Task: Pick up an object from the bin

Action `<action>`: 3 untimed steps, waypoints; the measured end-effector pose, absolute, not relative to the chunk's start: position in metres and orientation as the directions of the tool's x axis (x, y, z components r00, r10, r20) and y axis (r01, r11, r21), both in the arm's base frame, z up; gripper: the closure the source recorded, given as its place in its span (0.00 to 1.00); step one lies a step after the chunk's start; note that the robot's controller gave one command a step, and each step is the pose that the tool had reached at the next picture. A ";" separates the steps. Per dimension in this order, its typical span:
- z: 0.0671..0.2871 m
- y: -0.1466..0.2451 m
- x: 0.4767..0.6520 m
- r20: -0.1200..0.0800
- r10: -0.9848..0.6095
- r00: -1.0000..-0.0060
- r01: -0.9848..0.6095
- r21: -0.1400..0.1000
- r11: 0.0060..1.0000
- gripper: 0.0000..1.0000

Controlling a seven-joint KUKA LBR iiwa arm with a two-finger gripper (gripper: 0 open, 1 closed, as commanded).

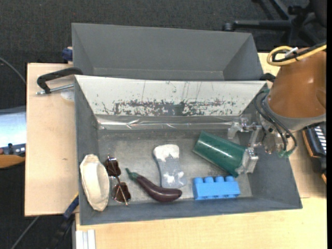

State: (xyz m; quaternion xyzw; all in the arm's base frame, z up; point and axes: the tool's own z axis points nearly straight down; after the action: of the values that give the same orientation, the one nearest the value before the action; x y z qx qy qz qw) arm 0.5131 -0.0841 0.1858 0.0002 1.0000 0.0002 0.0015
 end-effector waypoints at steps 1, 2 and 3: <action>0.164 -0.080 0.516 -0.007 -0.072 -0.997 -0.072 -0.001 0.997 0.00; 0.107 -0.076 0.513 -0.012 -0.068 -0.998 -0.068 0.001 0.998 0.00; 0.087 -0.079 0.530 -0.038 0.098 -0.994 0.098 0.001 0.995 0.00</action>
Offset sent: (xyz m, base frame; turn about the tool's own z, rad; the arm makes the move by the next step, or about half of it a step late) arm -0.0059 0.0090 -0.1021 -0.0367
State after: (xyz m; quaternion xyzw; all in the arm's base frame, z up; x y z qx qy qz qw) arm 0.5304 -0.0788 0.0874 0.0491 0.9986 -0.0005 0.0190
